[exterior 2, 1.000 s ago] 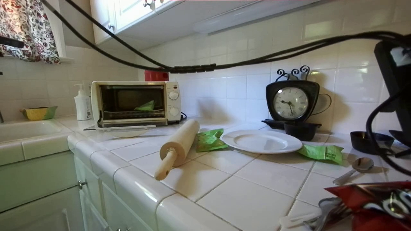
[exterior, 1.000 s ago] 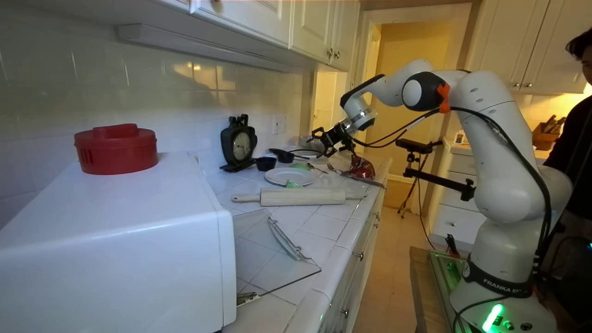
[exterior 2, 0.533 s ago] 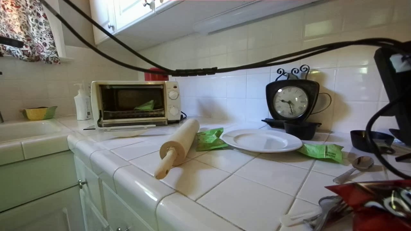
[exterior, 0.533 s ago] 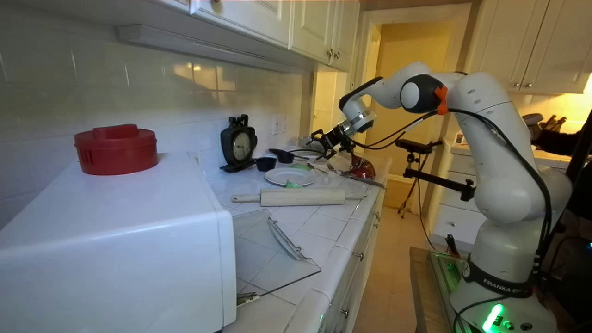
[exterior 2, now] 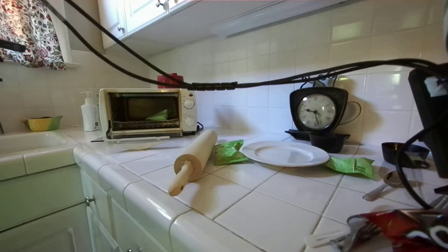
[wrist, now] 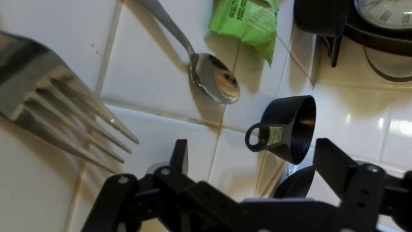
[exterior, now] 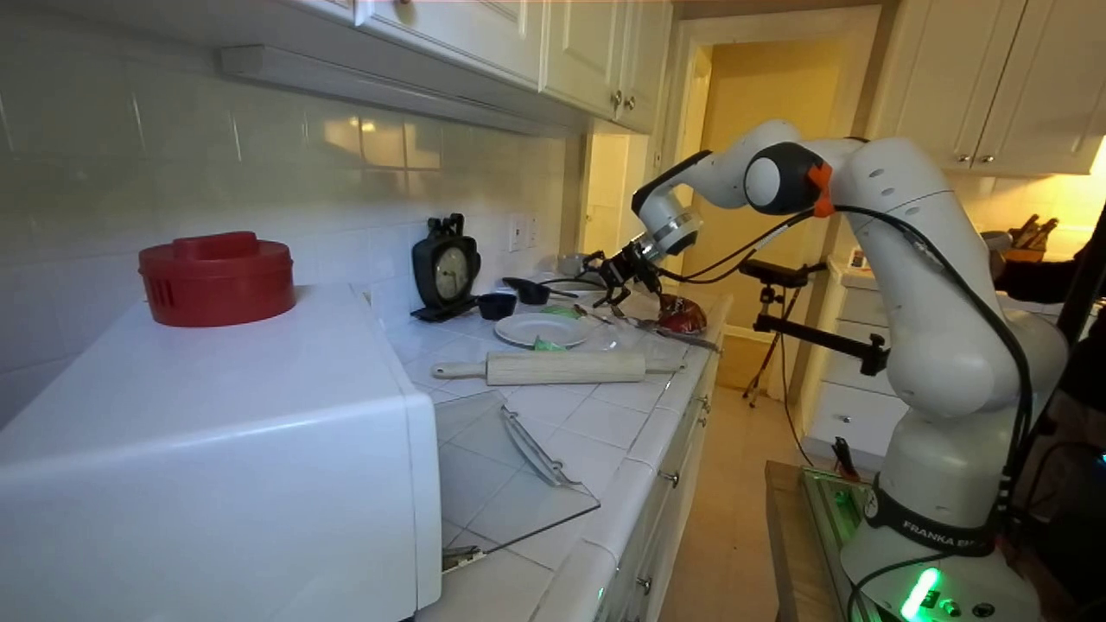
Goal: Put the black pot on the white plate
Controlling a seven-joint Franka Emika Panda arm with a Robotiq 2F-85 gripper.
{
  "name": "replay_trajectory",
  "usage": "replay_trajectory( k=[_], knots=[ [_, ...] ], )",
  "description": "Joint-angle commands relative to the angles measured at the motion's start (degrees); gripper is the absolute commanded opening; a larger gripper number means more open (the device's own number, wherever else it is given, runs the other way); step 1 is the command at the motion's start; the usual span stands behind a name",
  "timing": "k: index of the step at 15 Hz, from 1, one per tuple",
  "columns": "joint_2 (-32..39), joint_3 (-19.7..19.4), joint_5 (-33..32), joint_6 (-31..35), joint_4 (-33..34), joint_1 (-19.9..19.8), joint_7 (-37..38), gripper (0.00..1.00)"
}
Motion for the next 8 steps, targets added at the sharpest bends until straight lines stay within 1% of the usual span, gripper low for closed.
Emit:
replay_trajectory(
  k=[1,2,3,5,6,7,8],
  knots=[
    [2.11,0.57,0.75,2.33,2.3,0.92,0.3,1.0],
    [2.22,0.74,0.74,2.77,2.7,1.2,0.31,0.94],
    [2.03,0.81,0.73,3.36,2.63,1.47,0.19,0.72],
    [1.65,0.87,0.6,4.29,2.78,1.94,-0.04,0.68],
    [1.56,0.84,0.53,4.72,2.96,2.17,-0.11,0.62],
    [1.53,0.86,0.62,5.14,3.1,2.34,-0.24,0.53],
    [1.46,0.87,0.61,5.52,3.1,2.46,-0.35,0.46]
  ],
)
